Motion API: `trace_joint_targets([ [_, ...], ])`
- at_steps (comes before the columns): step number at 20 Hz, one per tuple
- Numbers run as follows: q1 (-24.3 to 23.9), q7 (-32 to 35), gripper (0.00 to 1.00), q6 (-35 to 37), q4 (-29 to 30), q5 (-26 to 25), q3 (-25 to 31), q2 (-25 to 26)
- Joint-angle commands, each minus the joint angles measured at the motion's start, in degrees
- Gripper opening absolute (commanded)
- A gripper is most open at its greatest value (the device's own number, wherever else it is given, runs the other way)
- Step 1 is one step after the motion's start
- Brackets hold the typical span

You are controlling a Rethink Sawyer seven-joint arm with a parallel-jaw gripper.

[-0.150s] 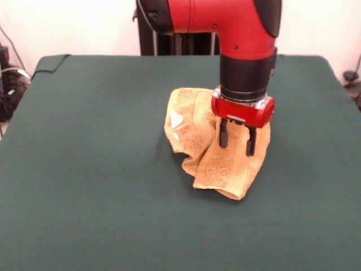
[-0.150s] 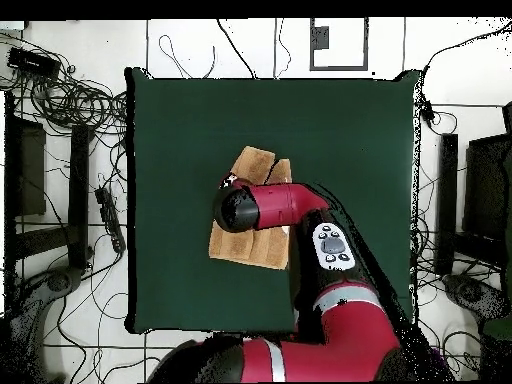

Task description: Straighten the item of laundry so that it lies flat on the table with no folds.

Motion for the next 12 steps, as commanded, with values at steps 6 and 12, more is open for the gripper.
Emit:
trace_joint_targets([
  [6,-1.32,-3.88,1.00,-0.20,7.01,-4.18,4.42,0.37],
  [12,-0.31,-2.53,1.00,-1.27,6.45,-4.62,3.31,1.07],
])
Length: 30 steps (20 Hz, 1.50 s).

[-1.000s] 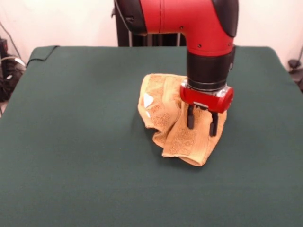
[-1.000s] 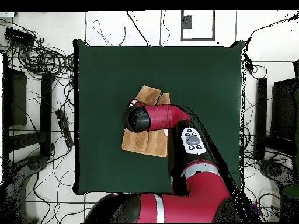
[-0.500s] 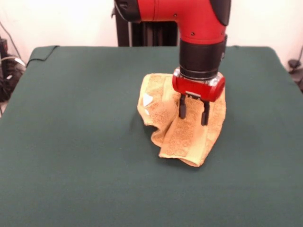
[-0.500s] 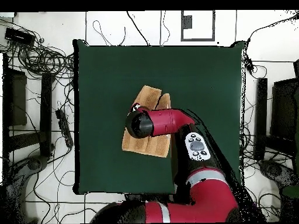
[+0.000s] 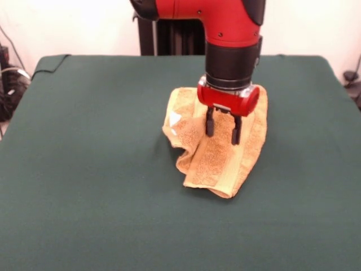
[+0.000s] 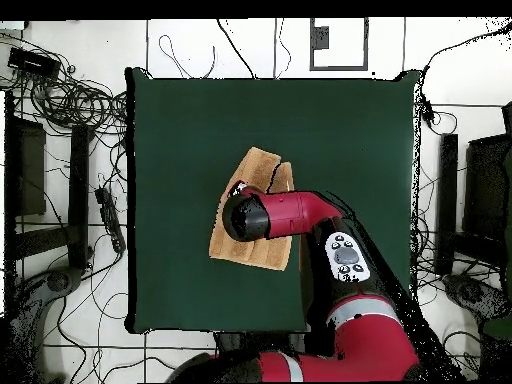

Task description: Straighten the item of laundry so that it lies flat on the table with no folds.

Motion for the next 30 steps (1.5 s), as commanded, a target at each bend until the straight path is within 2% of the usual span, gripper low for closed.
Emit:
trace_joint_targets([
  [1,1.23,-2.52,1.00,-1.49,4.08,-3.58,3.14,2.80],
  [7,0.06,-3.23,1.00,-3.73,4.98,-5.57,3.21,3.28],
  [15,1.25,0.30,1.00,-5.02,3.96,-5.60,1.89,4.68],
  [22,6.42,5.46,1.00,-6.91,1.47,-4.51,-3.13,7.38],
  [30,9.80,6.40,1.00,-8.77,-0.54,-2.44,-6.39,10.28],
])
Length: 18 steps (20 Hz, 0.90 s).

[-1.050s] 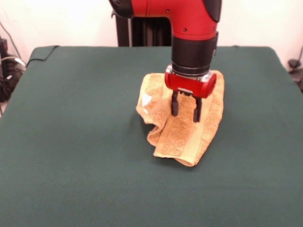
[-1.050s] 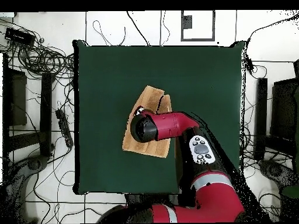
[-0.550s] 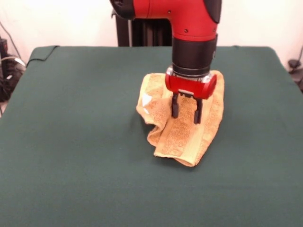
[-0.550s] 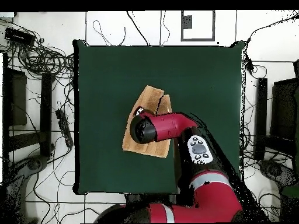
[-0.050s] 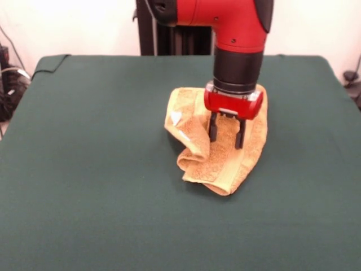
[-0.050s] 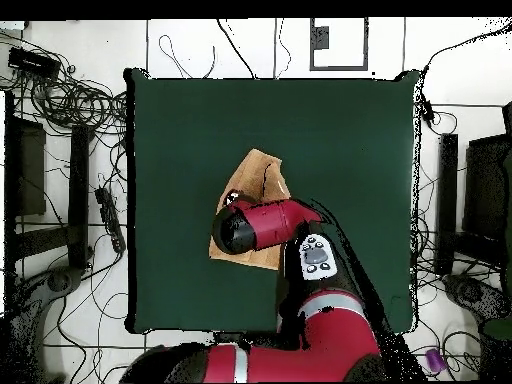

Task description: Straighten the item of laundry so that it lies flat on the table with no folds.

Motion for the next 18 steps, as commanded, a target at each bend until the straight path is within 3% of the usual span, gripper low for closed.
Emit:
trace_joint_targets([
  [1,3.58,6.29,1.00,-0.98,-0.13,1.60,-0.62,7.43],
  [7,6.31,7.45,1.00,-0.80,-1.13,3.25,-3.51,8.08],
  [8,7.08,7.82,0.00,-0.72,-1.37,3.52,-4.33,8.19],
  [18,6.30,5.45,0.00,-0.99,-0.97,3.96,-3.65,8.01],
])
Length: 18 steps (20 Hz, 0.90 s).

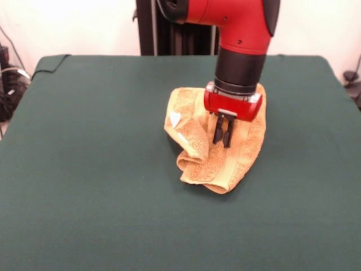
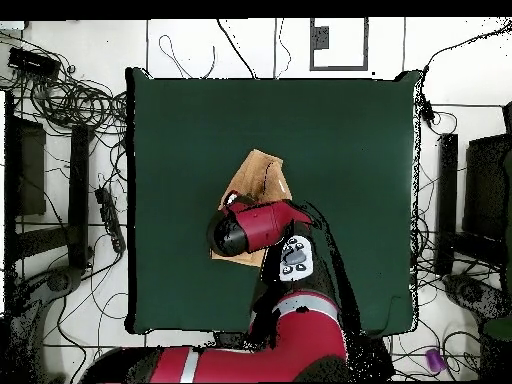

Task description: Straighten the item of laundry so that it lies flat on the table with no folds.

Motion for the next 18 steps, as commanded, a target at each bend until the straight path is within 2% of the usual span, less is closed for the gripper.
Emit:
trace_joint_targets([
  [1,1.05,5.21,0.00,0.07,0.83,2.15,2.38,6.39],
  [6,0.84,5.60,0.00,0.19,1.51,3.16,2.65,5.78],
  [10,1.77,6.77,0.00,4.23,2.39,6.18,3.05,3.15],
  [18,5.80,9.94,0.00,9.53,-1.14,12.96,0.77,3.60],
])
